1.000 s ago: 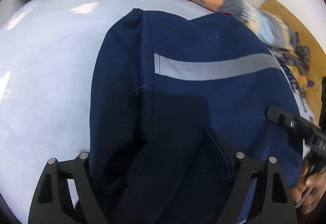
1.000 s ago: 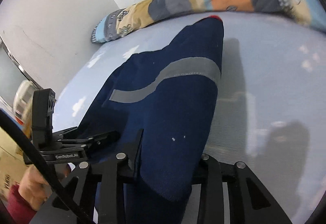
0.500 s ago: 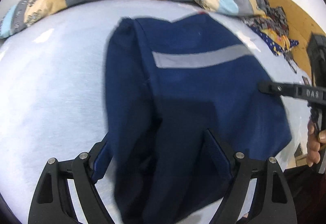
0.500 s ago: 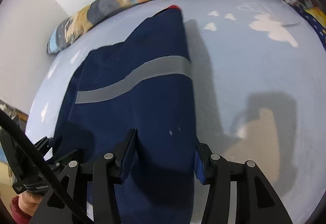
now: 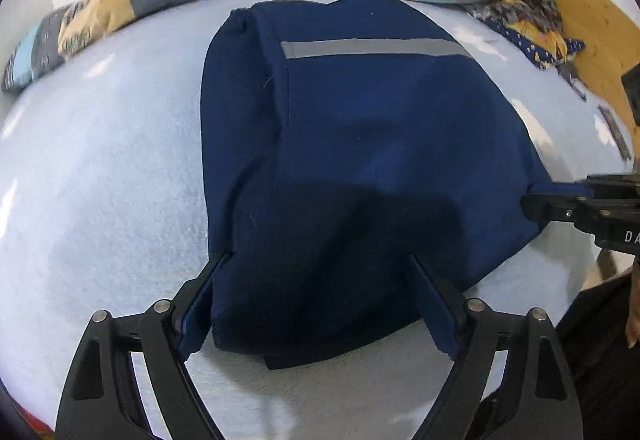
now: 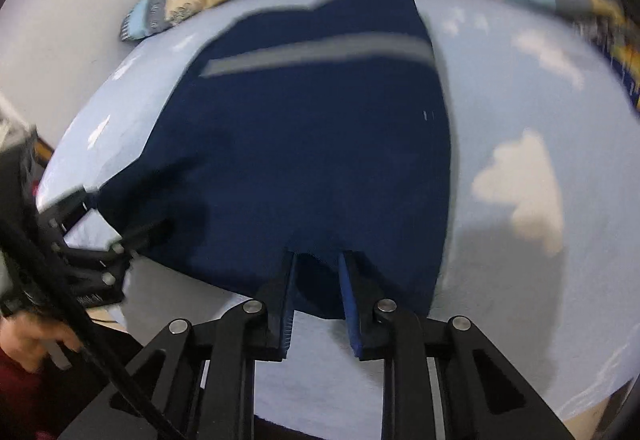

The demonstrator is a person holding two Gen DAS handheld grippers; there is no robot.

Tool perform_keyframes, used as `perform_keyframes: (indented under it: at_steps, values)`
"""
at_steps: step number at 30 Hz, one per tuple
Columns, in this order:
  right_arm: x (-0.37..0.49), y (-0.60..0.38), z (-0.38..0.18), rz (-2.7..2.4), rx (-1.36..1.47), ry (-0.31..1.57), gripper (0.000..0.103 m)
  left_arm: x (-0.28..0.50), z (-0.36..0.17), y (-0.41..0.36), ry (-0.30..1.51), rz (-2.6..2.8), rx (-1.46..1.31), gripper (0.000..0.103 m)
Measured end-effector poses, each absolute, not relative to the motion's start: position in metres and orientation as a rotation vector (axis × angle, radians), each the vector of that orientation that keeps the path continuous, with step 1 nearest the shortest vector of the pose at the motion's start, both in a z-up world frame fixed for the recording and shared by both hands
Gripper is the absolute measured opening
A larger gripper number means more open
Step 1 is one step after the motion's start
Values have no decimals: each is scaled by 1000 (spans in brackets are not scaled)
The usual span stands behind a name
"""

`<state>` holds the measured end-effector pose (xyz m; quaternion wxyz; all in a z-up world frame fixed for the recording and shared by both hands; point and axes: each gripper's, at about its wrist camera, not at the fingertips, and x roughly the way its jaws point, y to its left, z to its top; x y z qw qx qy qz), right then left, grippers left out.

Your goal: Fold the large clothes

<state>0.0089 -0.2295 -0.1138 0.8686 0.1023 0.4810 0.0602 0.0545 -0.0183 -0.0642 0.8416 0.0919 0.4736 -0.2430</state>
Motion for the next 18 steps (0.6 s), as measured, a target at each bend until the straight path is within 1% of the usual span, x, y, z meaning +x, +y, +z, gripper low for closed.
perform_keyframes:
  at_steps: [2, 5, 7, 9, 14, 18]
  values:
    - [11, -235, -108, 137, 241, 1010, 21, 53, -53, -16, 972, -509, 201, 87]
    - [13, -239, -76, 157, 254, 914, 22, 57, -22, -13, 846, -510, 200, 87]
    - [25, -245, -56, 142, 237, 855, 23, 76, -4, -15, 784, -493, 194, 88]
    - [50, -255, -42, 108, 231, 829, 23, 105, 2, -20, 770, -481, 168, 88]
    - [130, -271, -31, 42, 264, 777, 24, 173, -16, -46, 816, -422, 106, 88]
    - [186, -261, -54, 0, 218, 826, 23, 207, -44, -67, 861, -336, 176, 88]
